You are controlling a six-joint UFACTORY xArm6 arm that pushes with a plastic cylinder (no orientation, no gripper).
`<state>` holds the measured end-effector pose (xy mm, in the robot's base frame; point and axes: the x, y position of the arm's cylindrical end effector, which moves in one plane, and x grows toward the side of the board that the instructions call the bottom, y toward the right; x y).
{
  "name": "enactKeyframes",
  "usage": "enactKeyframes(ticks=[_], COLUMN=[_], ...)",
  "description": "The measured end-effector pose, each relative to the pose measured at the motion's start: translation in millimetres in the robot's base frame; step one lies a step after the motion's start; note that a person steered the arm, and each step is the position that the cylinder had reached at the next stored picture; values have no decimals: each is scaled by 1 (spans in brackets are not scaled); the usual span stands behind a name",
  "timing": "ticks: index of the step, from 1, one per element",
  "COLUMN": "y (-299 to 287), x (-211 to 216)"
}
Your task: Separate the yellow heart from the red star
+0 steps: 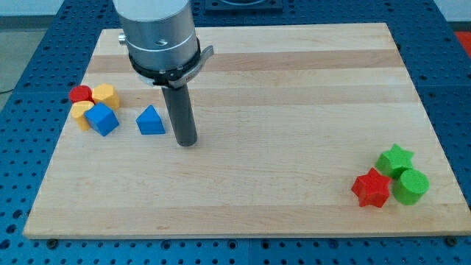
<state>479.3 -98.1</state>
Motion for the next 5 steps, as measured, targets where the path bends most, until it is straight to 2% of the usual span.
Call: enactKeyframes(ticks=[3, 5], y=[-58, -54], x=[-40, -73])
